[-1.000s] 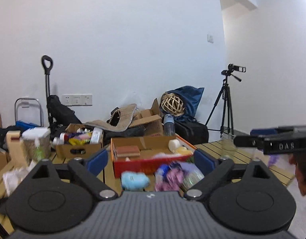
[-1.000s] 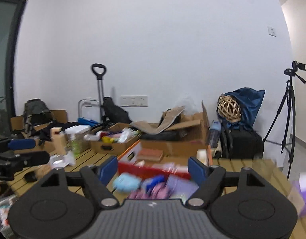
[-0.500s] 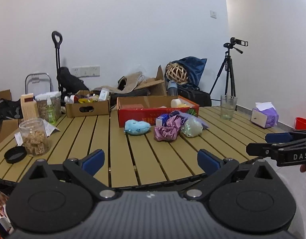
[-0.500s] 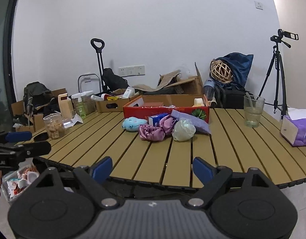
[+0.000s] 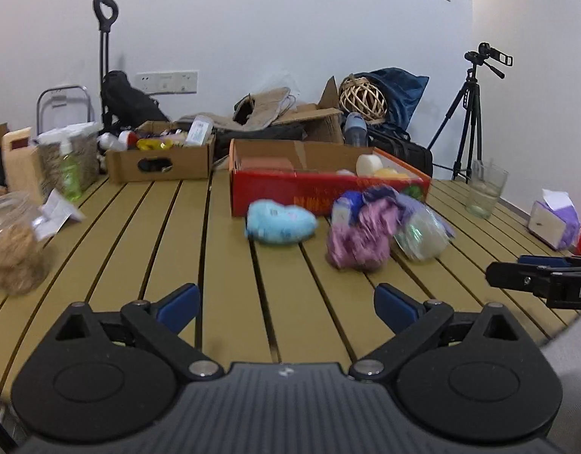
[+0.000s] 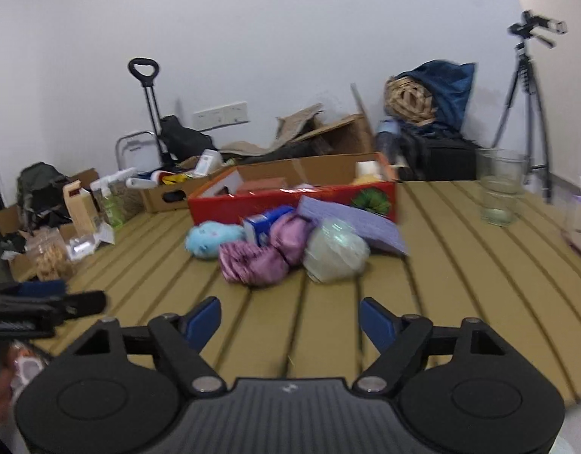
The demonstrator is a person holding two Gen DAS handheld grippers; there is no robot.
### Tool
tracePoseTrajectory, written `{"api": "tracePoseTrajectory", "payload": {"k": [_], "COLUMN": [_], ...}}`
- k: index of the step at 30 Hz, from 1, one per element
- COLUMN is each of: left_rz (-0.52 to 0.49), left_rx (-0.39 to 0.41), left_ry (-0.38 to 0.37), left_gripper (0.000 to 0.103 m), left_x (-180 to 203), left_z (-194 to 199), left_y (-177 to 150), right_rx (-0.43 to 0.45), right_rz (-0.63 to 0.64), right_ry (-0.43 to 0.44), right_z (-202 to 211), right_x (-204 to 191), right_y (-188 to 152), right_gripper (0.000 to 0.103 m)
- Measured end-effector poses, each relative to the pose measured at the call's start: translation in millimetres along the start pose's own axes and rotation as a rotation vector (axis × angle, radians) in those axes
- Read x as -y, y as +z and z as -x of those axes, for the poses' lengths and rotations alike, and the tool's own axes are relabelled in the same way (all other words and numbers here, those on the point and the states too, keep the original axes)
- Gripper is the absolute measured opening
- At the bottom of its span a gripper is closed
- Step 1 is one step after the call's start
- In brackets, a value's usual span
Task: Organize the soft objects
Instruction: 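Close both tools together on the light blue plush toy, then carry the blue plush into the cardboard box and open both tools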
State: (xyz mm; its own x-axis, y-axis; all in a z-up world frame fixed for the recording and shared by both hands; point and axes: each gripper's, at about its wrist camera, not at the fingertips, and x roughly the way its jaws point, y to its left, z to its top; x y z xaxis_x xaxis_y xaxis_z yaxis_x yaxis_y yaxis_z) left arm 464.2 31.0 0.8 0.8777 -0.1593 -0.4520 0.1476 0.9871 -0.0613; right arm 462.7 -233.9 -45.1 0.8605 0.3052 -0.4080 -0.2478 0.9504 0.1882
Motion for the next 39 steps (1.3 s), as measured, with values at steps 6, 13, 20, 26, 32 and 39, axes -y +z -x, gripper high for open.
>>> {"api": "tracePoseTrajectory", "payload": {"k": [6,13,20,26,32,39], "left_rz": [-0.006,0.200,0.345,0.402,0.410,0.347], "left_rx": [-0.024,-0.177,-0.233,-0.225,-0.143,-0.053], "left_ry": [0.027,-0.220,-0.341,-0.342,-0.311,-0.300], "left_gripper": [0.073,0.046,0.035,0.033,0.031,0.028], "left_x": [-27,-83,-110,-116,-107,-69], "left_z": [-86,-189,-211,-204,-147,-95], "left_y": [45,78,61,57,59,89], "right_rx": [-0.050,-0.237,-0.272,-0.255,-0.153,-0.039], "right_rz": [0.053,-0.017,0.090,-0.005,-0.021,-0.091], "right_ry": [0.176,0.341,0.189,0.259,0.302,0.363], "right_z": [-82,-185,-231,-241,-198,-146], "right_x": [-10,-35,-62,-57,-58,-39], "right_y": [50,83,75,69,76,91], "right_gripper": [0.058,0.045,0.051,0.055,0.032,0.027]}}
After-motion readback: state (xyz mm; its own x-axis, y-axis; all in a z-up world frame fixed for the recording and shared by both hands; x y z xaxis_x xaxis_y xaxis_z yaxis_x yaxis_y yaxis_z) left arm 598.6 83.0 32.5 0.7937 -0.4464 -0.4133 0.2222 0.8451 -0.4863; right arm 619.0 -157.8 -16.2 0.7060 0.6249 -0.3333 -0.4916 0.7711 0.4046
